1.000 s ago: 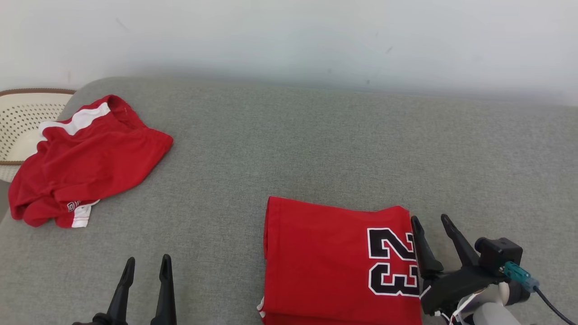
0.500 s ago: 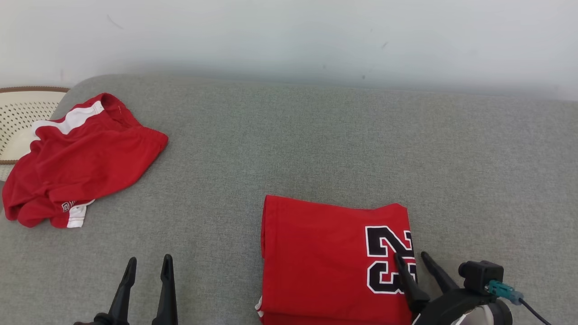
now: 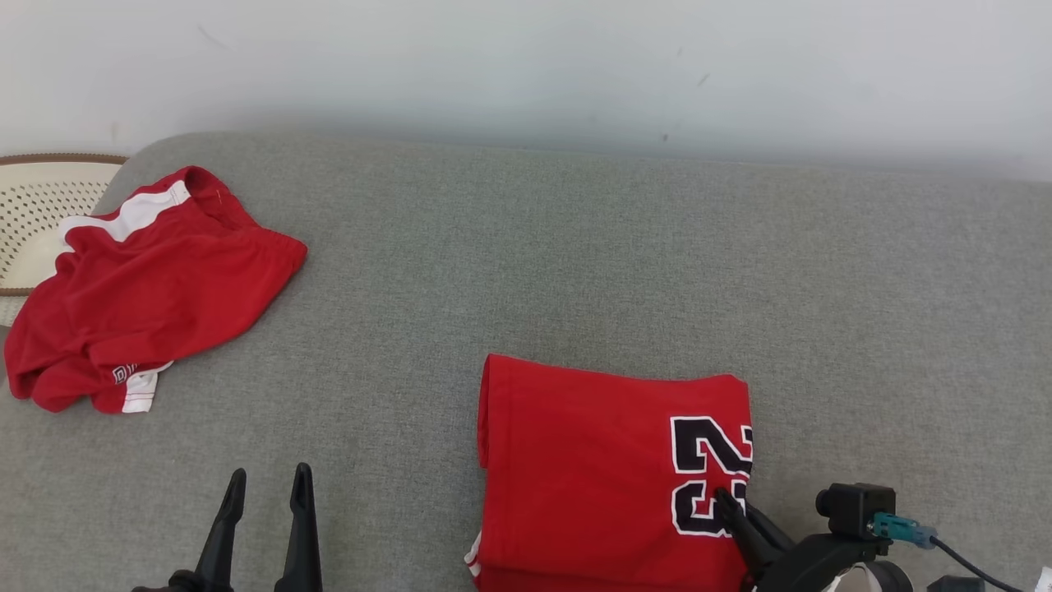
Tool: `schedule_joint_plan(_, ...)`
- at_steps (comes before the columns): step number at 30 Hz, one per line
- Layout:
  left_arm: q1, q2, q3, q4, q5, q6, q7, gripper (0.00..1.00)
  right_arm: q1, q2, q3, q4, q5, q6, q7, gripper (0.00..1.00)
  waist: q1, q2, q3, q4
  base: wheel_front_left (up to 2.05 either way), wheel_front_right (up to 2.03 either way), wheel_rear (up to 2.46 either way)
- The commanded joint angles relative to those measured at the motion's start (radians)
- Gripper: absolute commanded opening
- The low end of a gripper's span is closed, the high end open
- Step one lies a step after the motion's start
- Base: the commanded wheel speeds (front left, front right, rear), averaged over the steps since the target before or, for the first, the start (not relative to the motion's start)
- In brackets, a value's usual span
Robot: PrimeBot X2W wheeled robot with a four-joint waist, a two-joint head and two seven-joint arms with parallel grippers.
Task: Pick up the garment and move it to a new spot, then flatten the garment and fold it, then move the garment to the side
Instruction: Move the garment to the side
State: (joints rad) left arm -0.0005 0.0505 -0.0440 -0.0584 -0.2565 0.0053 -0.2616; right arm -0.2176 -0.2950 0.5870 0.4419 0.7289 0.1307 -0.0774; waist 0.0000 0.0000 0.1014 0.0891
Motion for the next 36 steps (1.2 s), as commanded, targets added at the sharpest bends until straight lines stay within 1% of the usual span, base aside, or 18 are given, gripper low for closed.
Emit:
schedule_joint_plan(1, 0.011, 0.000, 0.000, 0.000, -0.007, 0.004, -0.005, 1.00, -0.013, -0.015, 0.005, 0.001, 0.008, 0.000, 0.003, 0.00, 0.0000, 0.0000, 0.001, -0.001, 0.00, 0.00, 0.00)
schedule_joint_plan(7, 0.010, 0.000, -0.001, -0.005, -0.009, 0.009, -0.005, 1.00, -0.074, -0.048, -0.005, 0.015, -0.012, 0.000, -0.035, 0.00, 0.0000, 0.0000, 0.010, -0.010, 0.00, 0.00, 0.00)
schedule_joint_plan(16, -0.025, 0.000, -0.005, -0.015, 0.004, 0.000, -0.005, 1.00, -0.277, -0.113, -0.044, 0.103, -0.043, 0.000, -0.050, 0.00, 0.0000, 0.0000, 0.066, -0.025, 0.00, 0.00, 0.00)
schedule_joint_plan(21, -0.055, 0.000, -0.012, -0.036, 0.025, -0.003, -0.004, 1.00, -0.421, -0.164, -0.081, 0.197, -0.012, 0.000, -0.057, 0.00, 0.0000, 0.0000, 0.134, -0.034, 0.00, 0.00, 0.00)
schedule_joint_plan(28, -0.116, 0.000, 0.001, -0.101, 0.081, -0.025, -0.005, 1.00, -0.609, -0.246, -0.103, 0.323, 0.011, 0.000, -0.075, 0.00, 0.0000, 0.0000, 0.264, -0.044, 0.00, 0.00, 0.00)
schedule_joint_plan(34, -0.159, 0.000, 0.025, -0.155, 0.123, -0.046, -0.005, 1.00, -0.736, -0.301, -0.124, 0.426, 0.044, 0.000, -0.100, 0.00, 0.0000, 0.0000, 0.350, -0.067, 0.00, 0.00, 0.00)
schedule_joint_plan(36, -0.165, 0.000, 0.029, -0.164, 0.128, -0.047, -0.004, 1.00, -0.754, -0.310, -0.127, 0.444, 0.047, 0.000, -0.102, 0.00, 0.0000, 0.0000, 0.360, -0.070, 0.00, 0.00, 0.00)
